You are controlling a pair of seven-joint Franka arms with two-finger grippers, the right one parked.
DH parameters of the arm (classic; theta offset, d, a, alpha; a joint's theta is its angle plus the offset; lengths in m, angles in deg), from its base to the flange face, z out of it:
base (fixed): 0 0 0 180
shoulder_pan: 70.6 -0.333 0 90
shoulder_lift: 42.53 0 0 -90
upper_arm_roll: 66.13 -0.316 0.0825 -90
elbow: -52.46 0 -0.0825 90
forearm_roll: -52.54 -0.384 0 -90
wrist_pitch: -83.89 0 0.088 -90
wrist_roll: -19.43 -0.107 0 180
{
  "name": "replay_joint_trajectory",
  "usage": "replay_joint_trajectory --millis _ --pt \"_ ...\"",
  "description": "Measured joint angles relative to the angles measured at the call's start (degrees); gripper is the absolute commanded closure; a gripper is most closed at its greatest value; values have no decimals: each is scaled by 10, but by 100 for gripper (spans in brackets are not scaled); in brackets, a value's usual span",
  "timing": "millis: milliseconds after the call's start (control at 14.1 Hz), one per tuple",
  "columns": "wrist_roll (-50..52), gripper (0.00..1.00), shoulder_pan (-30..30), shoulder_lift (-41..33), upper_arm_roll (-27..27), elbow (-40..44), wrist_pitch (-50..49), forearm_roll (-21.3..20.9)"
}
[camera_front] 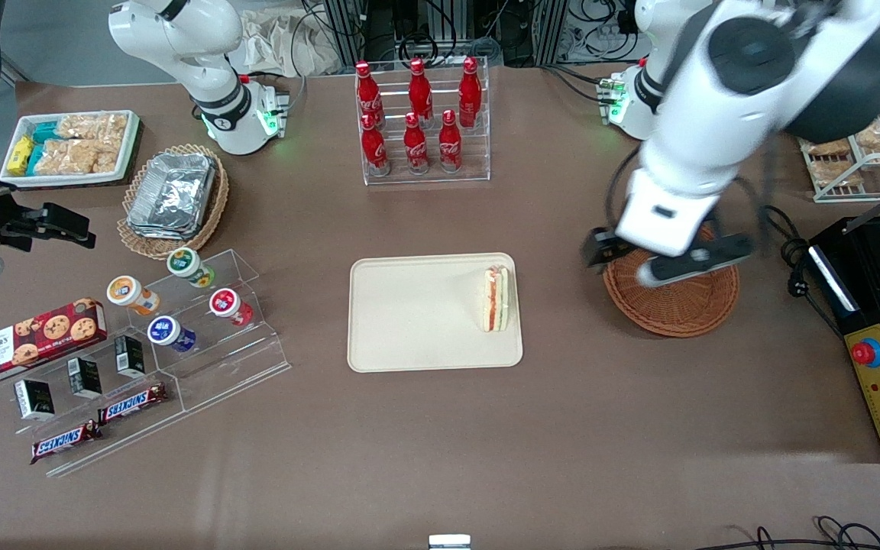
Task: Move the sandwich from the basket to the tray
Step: 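Open the left gripper to release the sandwich and raise away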
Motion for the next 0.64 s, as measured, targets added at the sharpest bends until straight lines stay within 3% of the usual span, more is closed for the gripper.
replay_joint_trajectory --millis 354,637 --pt "-262 0 -5 -48 -142 -1 -60 30" --pt "-348 0 -8 -44 -177 -15 -61 35"
